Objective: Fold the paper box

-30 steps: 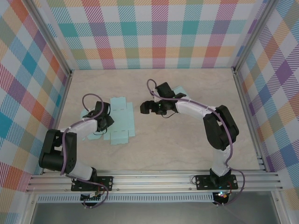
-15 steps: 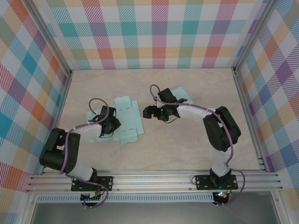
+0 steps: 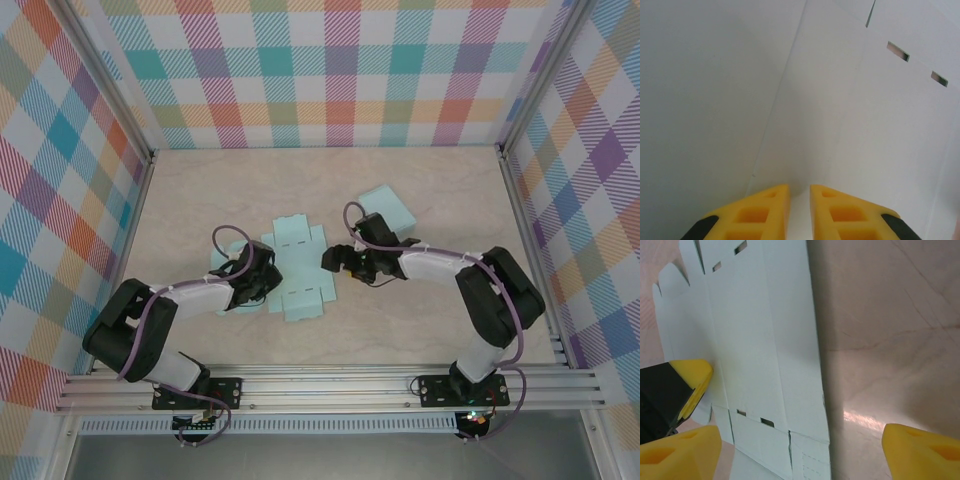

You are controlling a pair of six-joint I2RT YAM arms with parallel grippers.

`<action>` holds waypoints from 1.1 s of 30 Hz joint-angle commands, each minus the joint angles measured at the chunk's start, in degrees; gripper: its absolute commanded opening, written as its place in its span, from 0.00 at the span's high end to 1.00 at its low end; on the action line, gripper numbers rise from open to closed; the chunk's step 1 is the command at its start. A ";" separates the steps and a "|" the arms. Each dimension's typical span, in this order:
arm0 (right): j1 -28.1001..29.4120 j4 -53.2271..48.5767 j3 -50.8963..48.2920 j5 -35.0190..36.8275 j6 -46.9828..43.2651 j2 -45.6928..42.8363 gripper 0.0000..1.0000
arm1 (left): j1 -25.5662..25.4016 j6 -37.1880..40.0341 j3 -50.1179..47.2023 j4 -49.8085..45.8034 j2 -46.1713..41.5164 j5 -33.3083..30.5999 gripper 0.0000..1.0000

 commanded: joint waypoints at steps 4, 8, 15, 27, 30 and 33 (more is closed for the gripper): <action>0.37 11.20 -6.46 -2.17 7.72 -2.28 0.23 | -1.49 -4.12 -1.84 -1.39 -0.29 -1.25 0.81; 0.73 13.39 -7.71 -2.72 9.19 -0.99 0.26 | -1.58 -4.24 -1.30 -1.36 0.29 -1.01 0.81; 2.41 18.73 -6.93 -5.77 11.93 3.81 0.33 | -1.58 -4.55 -0.96 -0.84 0.98 -0.10 0.82; 3.28 34.90 -9.78 -8.47 15.07 6.41 0.42 | -1.58 -4.86 -1.23 -0.60 0.43 0.47 0.82; 3.33 36.68 -9.22 -9.38 14.43 7.94 0.51 | -1.65 -4.86 -1.18 0.54 0.39 1.28 0.82; 3.36 34.71 -7.51 -9.46 12.90 9.25 0.62 | -1.67 -4.45 -0.88 0.87 -0.24 1.87 0.81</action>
